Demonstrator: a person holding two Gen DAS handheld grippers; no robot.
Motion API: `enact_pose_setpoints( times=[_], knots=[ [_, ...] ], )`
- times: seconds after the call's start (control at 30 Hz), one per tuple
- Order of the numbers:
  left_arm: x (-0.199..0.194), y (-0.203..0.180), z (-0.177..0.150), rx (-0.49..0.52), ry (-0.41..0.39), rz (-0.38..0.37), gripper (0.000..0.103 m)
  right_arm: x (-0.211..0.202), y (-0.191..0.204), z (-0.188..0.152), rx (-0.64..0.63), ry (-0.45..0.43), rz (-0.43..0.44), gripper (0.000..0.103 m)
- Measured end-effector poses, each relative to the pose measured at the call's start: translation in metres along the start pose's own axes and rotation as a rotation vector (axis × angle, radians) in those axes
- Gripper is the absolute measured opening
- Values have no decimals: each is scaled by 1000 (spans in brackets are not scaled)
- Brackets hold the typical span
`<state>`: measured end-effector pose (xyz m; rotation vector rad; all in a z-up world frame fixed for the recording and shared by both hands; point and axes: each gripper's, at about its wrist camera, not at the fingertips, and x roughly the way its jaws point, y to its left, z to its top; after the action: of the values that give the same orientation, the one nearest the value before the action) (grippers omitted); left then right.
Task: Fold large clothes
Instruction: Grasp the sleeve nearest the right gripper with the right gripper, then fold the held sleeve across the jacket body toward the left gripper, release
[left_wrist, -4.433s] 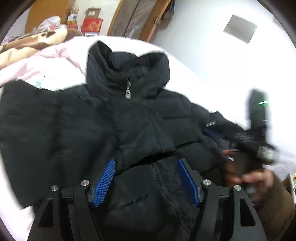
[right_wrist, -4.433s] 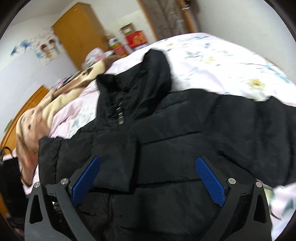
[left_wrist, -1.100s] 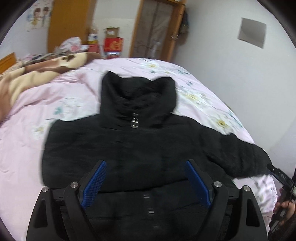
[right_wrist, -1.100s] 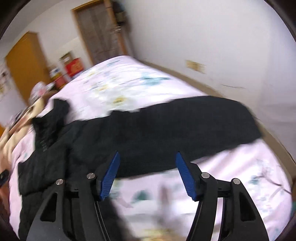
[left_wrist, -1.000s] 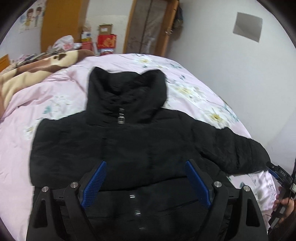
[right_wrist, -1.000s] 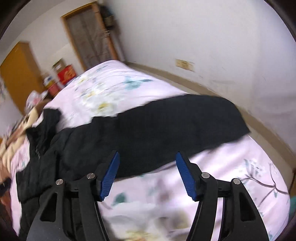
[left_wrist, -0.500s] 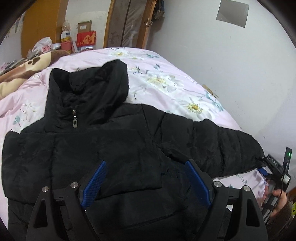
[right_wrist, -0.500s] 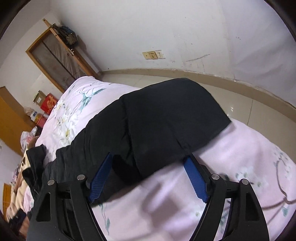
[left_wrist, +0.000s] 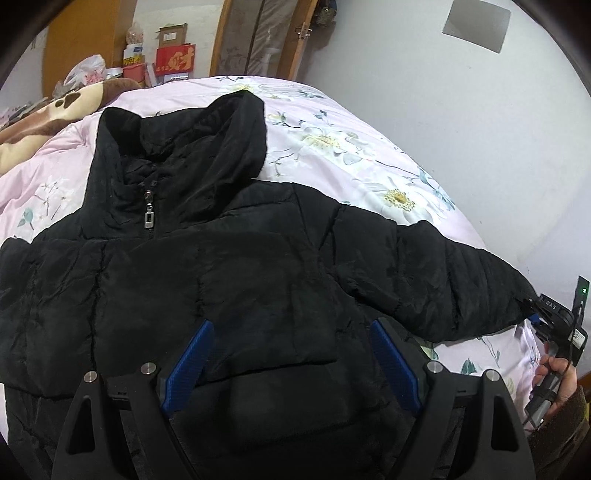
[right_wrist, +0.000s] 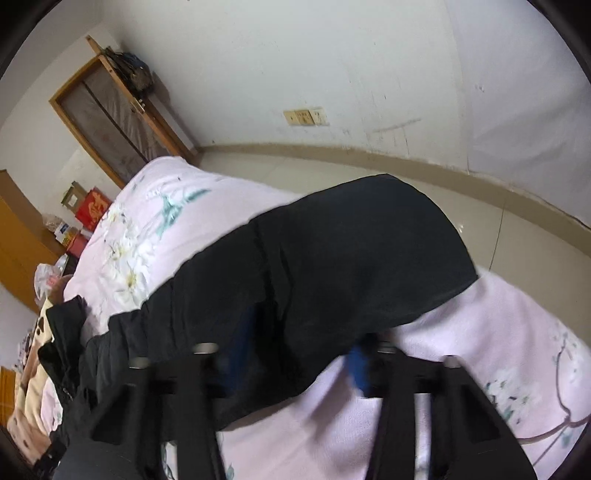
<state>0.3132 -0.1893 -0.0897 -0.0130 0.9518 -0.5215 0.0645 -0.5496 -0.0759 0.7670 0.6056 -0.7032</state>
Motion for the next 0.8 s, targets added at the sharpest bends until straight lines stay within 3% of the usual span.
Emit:
enact_pose_setpoints(
  times=[0.03, 0.13, 0.4, 0.63, 0.8],
  knots=[
    [-2, 2, 0, -2, -2, 4, 86, -3, 0, 2, 3, -5, 2, 18],
    [-7, 6, 0, -6, -9, 1, 86, -15, 5, 5, -10, -36, 39, 13],
    [-22, 18, 3, -19, -12, 10, 86, -59, 70, 2, -233, -125, 160, 12],
    [-40, 41, 4, -63, -38, 11, 86, -67, 145, -25, -465, -72, 296, 12],
    [-50, 66, 5, -124, -56, 0, 86, -59, 202, -61, -628, -12, 370, 12]
  ],
)
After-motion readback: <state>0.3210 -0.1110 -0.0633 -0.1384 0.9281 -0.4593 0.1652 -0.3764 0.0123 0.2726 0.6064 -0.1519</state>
